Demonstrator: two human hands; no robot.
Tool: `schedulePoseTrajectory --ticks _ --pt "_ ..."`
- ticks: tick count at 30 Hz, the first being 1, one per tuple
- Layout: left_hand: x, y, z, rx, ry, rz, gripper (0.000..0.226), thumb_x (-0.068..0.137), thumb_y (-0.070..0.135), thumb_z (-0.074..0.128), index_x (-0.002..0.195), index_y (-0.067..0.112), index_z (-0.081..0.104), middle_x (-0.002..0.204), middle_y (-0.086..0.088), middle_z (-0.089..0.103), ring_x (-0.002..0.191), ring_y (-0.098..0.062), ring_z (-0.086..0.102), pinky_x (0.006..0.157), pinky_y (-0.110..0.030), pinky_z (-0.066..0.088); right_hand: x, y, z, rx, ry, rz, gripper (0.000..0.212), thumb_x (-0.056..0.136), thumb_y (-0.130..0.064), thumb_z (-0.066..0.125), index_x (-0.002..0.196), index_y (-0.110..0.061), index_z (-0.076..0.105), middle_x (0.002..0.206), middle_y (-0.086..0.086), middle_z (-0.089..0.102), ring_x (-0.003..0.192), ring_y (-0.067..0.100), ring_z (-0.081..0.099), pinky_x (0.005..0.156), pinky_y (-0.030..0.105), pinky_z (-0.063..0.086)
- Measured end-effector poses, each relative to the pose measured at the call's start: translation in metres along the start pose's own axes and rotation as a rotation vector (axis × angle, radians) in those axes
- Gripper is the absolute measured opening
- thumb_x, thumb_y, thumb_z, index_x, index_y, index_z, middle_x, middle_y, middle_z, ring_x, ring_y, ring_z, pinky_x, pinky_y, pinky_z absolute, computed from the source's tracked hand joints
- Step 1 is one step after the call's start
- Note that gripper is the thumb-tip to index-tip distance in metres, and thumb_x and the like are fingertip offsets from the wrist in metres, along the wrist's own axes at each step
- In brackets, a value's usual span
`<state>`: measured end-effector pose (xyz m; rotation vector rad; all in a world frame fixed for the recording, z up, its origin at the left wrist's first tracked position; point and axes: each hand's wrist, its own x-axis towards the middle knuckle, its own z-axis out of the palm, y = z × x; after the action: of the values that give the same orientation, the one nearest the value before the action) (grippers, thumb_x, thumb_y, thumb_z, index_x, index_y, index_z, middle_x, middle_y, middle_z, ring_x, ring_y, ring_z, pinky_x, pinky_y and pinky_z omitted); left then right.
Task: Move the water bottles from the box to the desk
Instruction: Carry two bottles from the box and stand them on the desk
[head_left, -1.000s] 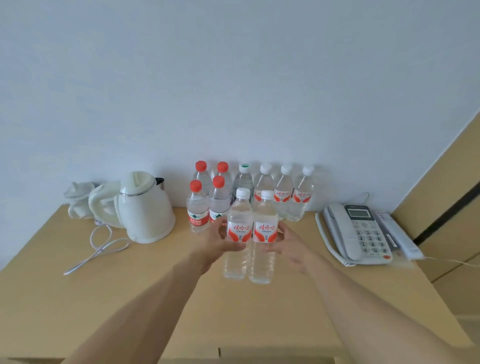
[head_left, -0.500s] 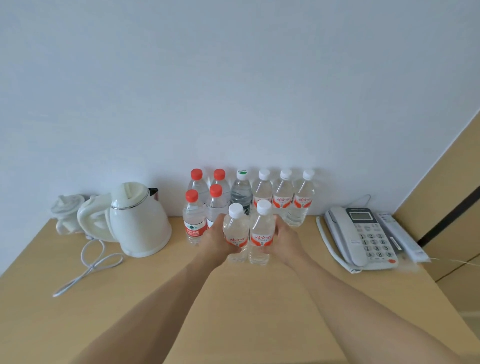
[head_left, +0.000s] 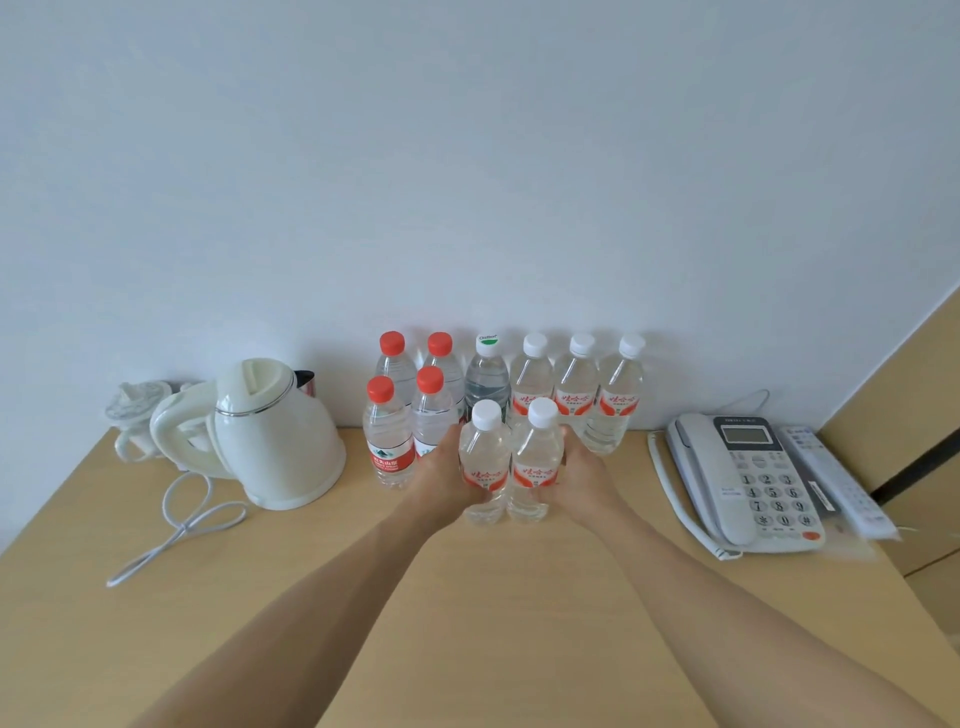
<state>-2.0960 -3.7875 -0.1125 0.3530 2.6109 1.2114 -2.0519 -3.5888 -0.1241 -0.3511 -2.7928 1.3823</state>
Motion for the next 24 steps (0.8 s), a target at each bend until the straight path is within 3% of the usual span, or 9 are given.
schedulePoseTrajectory --ticks 3,6,9,11,16,24 --pt "-0.002 0.004 -0.005 0.085 0.013 0.041 0.071 0.076 0.023 0.083 0.135 0.017 0.045 0.105 0.001 0.064 0.102 -0.024 0.063 0.076 -0.03 0.047 -0.001 -0.005 -0.006 0.056 -0.006 -0.022 0.078 0.069 -0.019 0.088 0.133 -0.034 0.046 0.103 -0.026 0.061 0.098 0.001 0.06 0.086 0.029 0.049" --pt "-0.005 0.016 -0.012 0.248 0.103 0.16 0.08 0.079 0.026 0.081 0.145 0.018 0.037 0.114 -0.003 0.064 0.1 -0.025 0.061 0.074 -0.03 0.044 -0.002 -0.011 -0.013 0.089 0.03 -0.099 0.079 0.069 -0.02 0.089 0.126 -0.049 0.042 0.112 -0.032 0.057 0.102 -0.01 0.055 0.09 0.029 0.05" --pt "-0.01 0.026 -0.019 0.426 0.181 0.287 0.093 0.079 0.025 0.082 0.153 0.024 0.025 0.12 -0.002 0.057 0.102 -0.024 0.058 0.076 -0.036 0.05 -0.001 -0.016 -0.016 0.048 0.064 -0.169 0.077 0.068 -0.024 0.089 0.13 -0.043 0.047 0.121 -0.022 0.057 0.111 -0.002 0.053 0.096 0.033 0.049" --pt "-0.012 0.033 -0.023 0.527 0.237 0.39 0.094 0.077 0.025 0.083 0.153 0.026 0.028 0.118 0.002 0.054 0.101 -0.021 0.055 0.073 -0.037 0.053 0.0 -0.017 -0.017 -0.024 0.084 -0.21 0.077 0.068 -0.03 0.088 0.134 -0.037 0.048 0.128 -0.019 0.056 0.119 0.006 0.052 0.097 0.036 0.047" --pt "-0.006 0.037 -0.026 0.747 0.382 0.521 0.079 0.049 0.036 0.098 0.118 0.02 0.062 0.089 0.005 0.064 0.08 -0.022 0.056 0.069 -0.033 0.047 0.0 -0.014 -0.017 -0.123 0.114 -0.248 0.07 0.07 -0.035 0.086 0.131 -0.031 0.052 0.127 -0.013 0.057 0.119 0.013 0.054 0.093 0.04 0.049" --pt "0.018 0.043 -0.028 0.811 0.418 0.557 0.079 0.038 0.033 0.101 0.106 0.016 0.065 0.074 0.003 0.059 0.072 -0.023 0.052 0.065 -0.034 0.043 -0.004 -0.018 -0.017 -0.157 0.147 -0.237 0.071 0.071 -0.03 0.085 0.134 -0.029 0.051 0.126 -0.013 0.054 0.115 0.012 0.052 0.084 0.032 0.045"
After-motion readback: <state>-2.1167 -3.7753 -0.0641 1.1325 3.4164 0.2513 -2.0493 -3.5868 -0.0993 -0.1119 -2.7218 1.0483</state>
